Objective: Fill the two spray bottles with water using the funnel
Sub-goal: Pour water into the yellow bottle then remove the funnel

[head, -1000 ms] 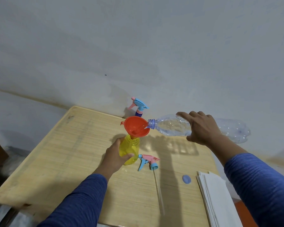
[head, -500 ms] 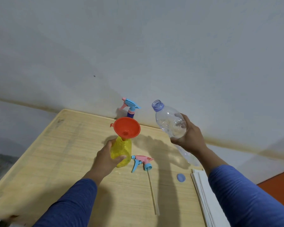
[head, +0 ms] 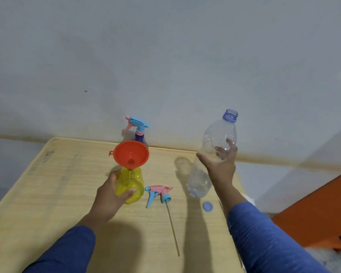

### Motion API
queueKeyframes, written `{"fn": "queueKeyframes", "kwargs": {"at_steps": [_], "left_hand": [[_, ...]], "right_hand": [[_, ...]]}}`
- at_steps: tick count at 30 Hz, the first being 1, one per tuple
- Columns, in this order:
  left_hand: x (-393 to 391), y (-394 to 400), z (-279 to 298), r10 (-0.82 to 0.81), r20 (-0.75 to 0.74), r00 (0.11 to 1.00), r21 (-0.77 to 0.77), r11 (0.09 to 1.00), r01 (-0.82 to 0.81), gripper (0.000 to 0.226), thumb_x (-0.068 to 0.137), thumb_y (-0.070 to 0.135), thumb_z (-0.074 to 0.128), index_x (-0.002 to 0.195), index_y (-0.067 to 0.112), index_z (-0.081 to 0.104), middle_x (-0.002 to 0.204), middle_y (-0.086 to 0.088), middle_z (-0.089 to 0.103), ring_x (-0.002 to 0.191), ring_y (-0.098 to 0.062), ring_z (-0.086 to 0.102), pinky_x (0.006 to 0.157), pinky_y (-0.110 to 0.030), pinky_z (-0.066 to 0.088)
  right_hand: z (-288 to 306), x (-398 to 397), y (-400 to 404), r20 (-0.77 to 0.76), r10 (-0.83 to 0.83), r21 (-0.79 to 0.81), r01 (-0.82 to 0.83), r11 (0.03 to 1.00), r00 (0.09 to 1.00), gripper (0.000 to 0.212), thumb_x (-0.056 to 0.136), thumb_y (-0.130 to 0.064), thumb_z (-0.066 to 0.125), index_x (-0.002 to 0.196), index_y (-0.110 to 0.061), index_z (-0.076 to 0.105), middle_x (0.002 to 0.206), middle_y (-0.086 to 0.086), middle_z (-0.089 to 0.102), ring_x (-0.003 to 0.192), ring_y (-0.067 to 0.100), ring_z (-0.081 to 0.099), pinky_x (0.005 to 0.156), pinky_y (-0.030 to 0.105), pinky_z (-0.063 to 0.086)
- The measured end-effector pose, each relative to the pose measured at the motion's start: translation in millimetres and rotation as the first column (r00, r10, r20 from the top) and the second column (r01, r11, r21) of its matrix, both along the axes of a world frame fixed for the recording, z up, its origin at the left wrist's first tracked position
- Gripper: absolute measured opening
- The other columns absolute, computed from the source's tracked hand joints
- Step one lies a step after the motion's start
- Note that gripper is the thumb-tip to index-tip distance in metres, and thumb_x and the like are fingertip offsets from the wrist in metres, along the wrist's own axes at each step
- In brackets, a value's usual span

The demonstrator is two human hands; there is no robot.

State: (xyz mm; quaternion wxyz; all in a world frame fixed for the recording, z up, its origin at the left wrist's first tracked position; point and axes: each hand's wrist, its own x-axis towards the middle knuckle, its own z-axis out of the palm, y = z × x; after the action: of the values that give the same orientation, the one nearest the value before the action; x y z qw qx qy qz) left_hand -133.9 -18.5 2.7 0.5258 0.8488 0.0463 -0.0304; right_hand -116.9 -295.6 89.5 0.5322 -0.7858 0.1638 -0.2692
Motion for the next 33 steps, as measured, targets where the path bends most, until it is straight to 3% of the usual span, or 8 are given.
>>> {"fn": "queueKeyframes", "kwargs": {"at_steps": [4,9,12,19,23,26,29,33], "left_hand": [[1,0,1,-0.002,-0.003,1.000,0.027,1.000,0.002,0.078,0.077,0.032,0.075,0.141,0.027,0.029,0.136,-0.003,0.048,0.125,-0.026,0.046,0.095,-0.035,0.040],[-2,0,2,-0.007,-0.006,1.000,0.032,0.999,0.007,0.078,0.076,0.032,0.075,0.140,0.026,0.030,0.135,-0.004,0.050,0.123,-0.025,0.048,0.093,-0.035,0.040],[-2,0,3,0.007,0.005,1.000,0.062,0.998,-0.008,0.077,0.075,0.032,0.076,0.139,0.022,0.033,0.131,-0.007,0.054,0.120,-0.027,0.050,0.092,-0.036,0.041],[-1,1,0,0.007,0.005,1.000,0.063,0.998,-0.007,0.075,0.074,0.034,0.076,0.136,0.022,0.036,0.126,-0.007,0.056,0.115,-0.029,0.052,0.092,-0.036,0.043],[0,3,-1,0.004,0.001,1.000,0.061,0.998,-0.004,0.071,0.072,0.037,0.077,0.131,0.022,0.039,0.121,-0.008,0.059,0.111,-0.030,0.054,0.091,-0.041,0.047],[0,4,-3,0.007,0.011,1.000,0.065,0.998,-0.007,0.070,0.071,0.038,0.077,0.129,0.023,0.040,0.118,-0.006,0.060,0.107,-0.028,0.056,0.089,-0.040,0.048],[0,4,-4,0.010,0.032,0.999,0.051,0.999,-0.011,0.069,0.071,0.037,0.077,0.129,0.022,0.041,0.119,-0.006,0.060,0.109,-0.026,0.056,0.089,-0.037,0.047],[0,3,-5,0.012,0.060,0.998,0.047,0.999,-0.015,0.068,0.073,0.032,0.077,0.130,0.019,0.042,0.120,-0.006,0.060,0.110,-0.026,0.055,0.087,-0.030,0.043]], "right_hand": [[-2,-1,0,-0.017,-0.016,0.061,0.017,0.998,1.000,0.097,0.058,-0.031,0.088,0.135,-0.032,0.029,0.115,-0.003,0.056,0.113,0.016,0.055,0.090,0.025,0.039],[-4,-11,4,-0.093,0.000,0.052,0.004,0.999,0.996,0.115,0.061,-0.035,0.087,0.147,-0.035,0.010,0.149,0.000,0.037,0.137,0.014,0.037,0.102,0.025,0.033],[-2,-20,11,-0.111,-0.054,0.014,0.056,0.998,0.992,0.117,0.062,-0.037,0.085,0.149,-0.027,0.008,0.150,0.005,0.034,0.137,0.018,0.035,0.111,0.035,0.033],[11,-47,58,0.070,-0.382,-0.035,0.385,0.922,0.922,0.053,0.082,-0.029,0.067,0.125,-0.013,0.042,0.115,0.006,0.044,0.101,0.024,0.052,0.085,0.039,0.048],[1,-55,92,0.103,-0.080,-0.229,0.102,0.968,0.991,0.039,0.084,-0.020,0.065,0.120,-0.017,0.049,0.104,0.003,0.048,0.083,0.011,0.050,0.074,0.018,0.043],[-9,-52,111,0.023,0.300,-0.420,-0.263,0.869,0.954,0.050,0.081,-0.015,0.068,0.128,-0.024,0.052,0.102,0.000,0.047,0.079,0.005,0.048,0.072,0.003,0.038],[-15,-40,123,-0.064,0.434,-0.573,-0.389,0.721,0.898,0.047,0.080,-0.017,0.068,0.125,-0.026,0.059,0.101,0.003,0.050,0.081,0.013,0.050,0.068,0.015,0.042],[-13,-21,131,-0.058,0.433,-0.716,-0.340,0.610,0.899,0.025,0.081,-0.028,0.061,0.103,-0.020,0.071,0.092,0.008,0.056,0.077,0.024,0.059,0.055,0.028,0.044]]}}
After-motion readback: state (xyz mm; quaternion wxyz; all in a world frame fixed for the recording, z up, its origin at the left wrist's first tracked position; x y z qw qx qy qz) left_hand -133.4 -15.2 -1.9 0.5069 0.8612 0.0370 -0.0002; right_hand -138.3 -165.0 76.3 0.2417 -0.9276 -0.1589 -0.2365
